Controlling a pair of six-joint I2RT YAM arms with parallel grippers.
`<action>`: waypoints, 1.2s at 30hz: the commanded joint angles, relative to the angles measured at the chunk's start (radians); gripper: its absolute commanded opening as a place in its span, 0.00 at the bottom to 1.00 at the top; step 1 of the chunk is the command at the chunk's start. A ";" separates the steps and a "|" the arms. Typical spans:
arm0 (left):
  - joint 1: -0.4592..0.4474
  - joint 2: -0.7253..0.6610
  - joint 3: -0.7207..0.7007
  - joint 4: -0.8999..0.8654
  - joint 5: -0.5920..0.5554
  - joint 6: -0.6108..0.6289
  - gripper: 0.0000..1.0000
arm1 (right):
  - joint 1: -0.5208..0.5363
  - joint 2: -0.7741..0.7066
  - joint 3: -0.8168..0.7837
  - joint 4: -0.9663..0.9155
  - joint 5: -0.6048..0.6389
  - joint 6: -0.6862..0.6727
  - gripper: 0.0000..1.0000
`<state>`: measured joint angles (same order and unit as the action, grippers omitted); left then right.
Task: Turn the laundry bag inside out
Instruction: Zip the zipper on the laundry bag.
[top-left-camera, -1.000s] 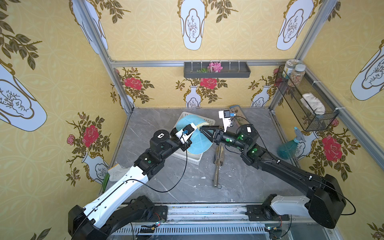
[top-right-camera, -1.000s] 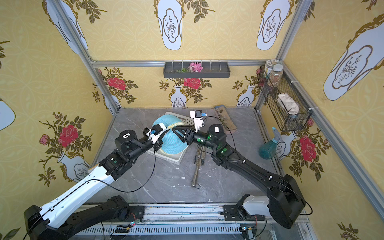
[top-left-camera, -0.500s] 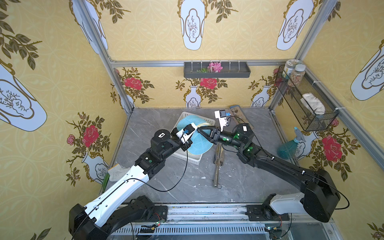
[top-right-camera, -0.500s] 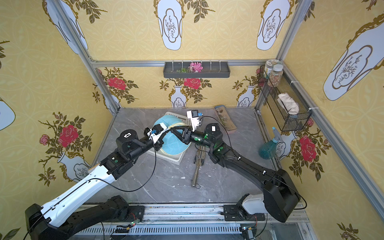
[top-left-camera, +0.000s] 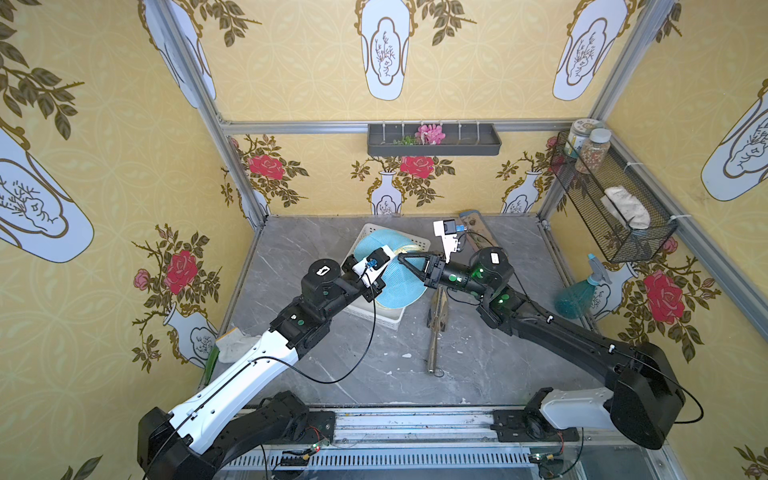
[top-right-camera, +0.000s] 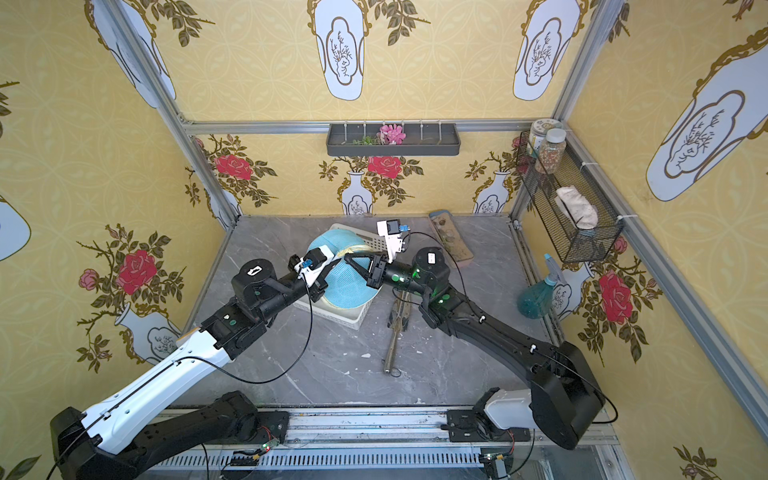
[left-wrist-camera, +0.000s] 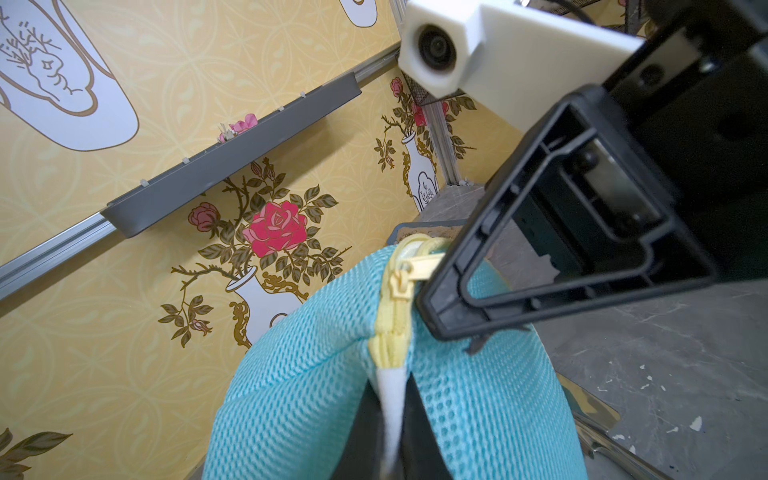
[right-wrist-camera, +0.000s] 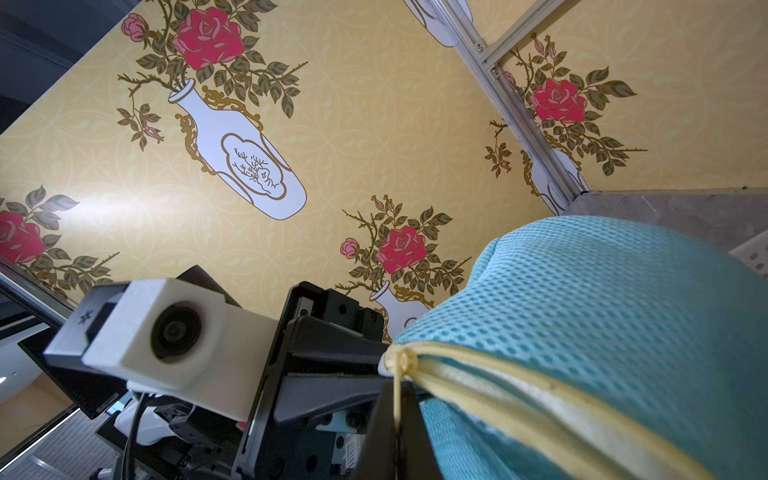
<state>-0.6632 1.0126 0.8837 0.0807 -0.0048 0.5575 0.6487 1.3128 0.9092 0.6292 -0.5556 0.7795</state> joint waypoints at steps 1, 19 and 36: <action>0.001 -0.002 0.001 0.001 -0.014 0.004 0.00 | -0.006 -0.022 -0.004 0.020 0.022 -0.026 0.00; 0.039 -0.068 -0.019 0.000 0.071 -0.030 0.00 | -0.165 -0.152 -0.055 -0.199 0.013 -0.092 0.00; 0.166 -0.071 -0.088 0.182 0.345 -0.180 0.00 | -0.146 -0.256 0.029 -0.486 0.044 -0.474 0.98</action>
<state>-0.4976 0.9348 0.8108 0.2165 0.3038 0.3588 0.4984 1.0847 0.9062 0.1829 -0.5644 0.4580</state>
